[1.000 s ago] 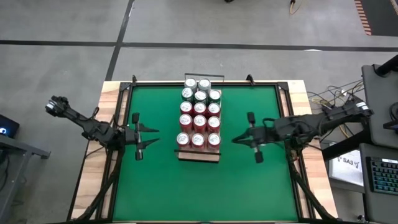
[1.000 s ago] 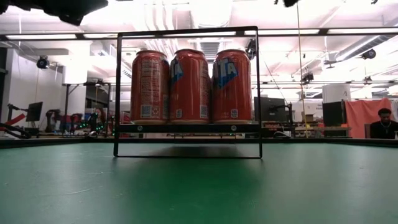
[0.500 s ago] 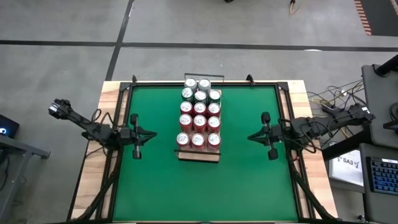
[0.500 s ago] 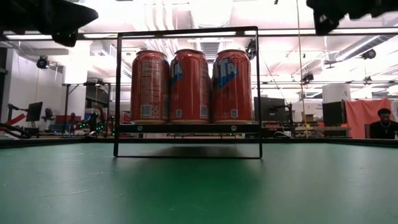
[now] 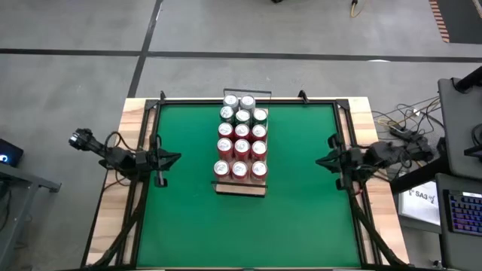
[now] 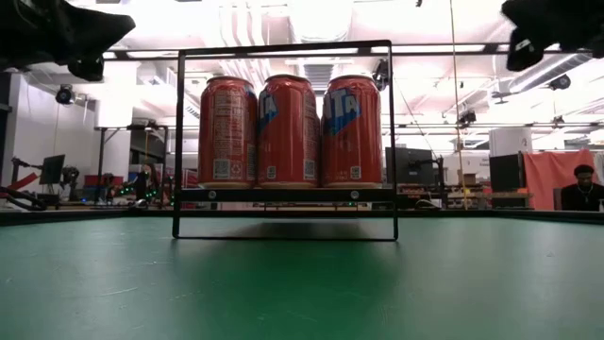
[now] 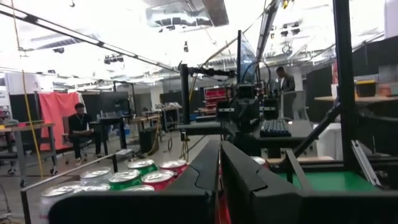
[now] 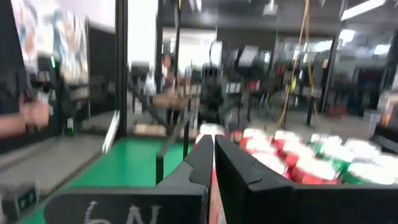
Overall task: Place canned beverage on shelf
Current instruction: Return to Home Position
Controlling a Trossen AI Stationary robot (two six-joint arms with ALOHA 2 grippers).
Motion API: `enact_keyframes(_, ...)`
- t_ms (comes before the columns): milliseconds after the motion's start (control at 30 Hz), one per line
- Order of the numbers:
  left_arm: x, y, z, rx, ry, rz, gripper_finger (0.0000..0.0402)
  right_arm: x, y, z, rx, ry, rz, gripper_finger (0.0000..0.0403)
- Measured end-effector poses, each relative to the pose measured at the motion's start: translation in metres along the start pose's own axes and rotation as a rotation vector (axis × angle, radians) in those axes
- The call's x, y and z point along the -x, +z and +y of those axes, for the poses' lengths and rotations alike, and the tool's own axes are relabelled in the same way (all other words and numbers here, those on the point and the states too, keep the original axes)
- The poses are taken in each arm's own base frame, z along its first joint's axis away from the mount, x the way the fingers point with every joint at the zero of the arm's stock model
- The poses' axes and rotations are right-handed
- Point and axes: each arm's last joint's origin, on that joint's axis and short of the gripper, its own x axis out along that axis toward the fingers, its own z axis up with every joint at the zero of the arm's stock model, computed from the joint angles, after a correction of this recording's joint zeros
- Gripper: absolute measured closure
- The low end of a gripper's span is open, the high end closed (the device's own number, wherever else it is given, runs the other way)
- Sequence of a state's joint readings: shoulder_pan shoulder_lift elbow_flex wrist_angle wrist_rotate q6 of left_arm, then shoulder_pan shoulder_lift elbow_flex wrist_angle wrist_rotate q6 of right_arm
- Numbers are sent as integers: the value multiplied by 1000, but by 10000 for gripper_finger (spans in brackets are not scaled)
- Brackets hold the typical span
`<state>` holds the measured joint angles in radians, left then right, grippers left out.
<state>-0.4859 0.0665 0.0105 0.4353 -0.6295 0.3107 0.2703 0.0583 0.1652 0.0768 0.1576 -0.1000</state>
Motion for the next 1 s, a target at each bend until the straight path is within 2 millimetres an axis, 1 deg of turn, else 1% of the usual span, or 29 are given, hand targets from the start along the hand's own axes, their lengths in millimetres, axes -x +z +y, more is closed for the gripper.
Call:
enact_keyframes(100,3,0,2,3,-2,2,401,4,-5,0,6,-5,-34,394)
enact_keyframes(167,4,-2,2,1,-6,18,401,4,-14,0,29,-7,26,394)
enact_keyframes(233,3,-4,2,-7,5,35,401,2,-13,0,44,-29,9,394)
enact_keyframes(300,3,-6,2,-14,10,56,401,2,-21,0,62,-48,43,394)
enact_keyframes(333,3,-8,1,-17,9,70,402,2,-22,-1,73,-58,33,394)
enact_keyframes(433,4,-12,1,-13,18,107,402,1,-38,-2,133,-103,79,394)
enact_keyframes(500,5,-16,1,-8,54,152,402,1,-48,-5,167,-176,120,394)
enact_keyframes(567,5,-19,3,27,142,188,402,0,-51,-8,163,-222,158,394)
enact_keyframes(633,6,-21,5,54,228,212,402,-1,-52,-10,151,-227,167,394)
enact_keyframes(733,7,-24,7,40,299,237,402,-1,-55,-13,151,-239,192,394)
enact_keyframes(833,8,-25,9,42,371,249,402,-1,-55,-18,115,-380,199,394)
enact_keyframes(900,8,-25,9,102,400,239,402,0,-55,-20,70,-474,197,394)
enact_keyframes(1000,8,-25,9,145,403,232,402,1,-55,-22,31,-534,189,394)
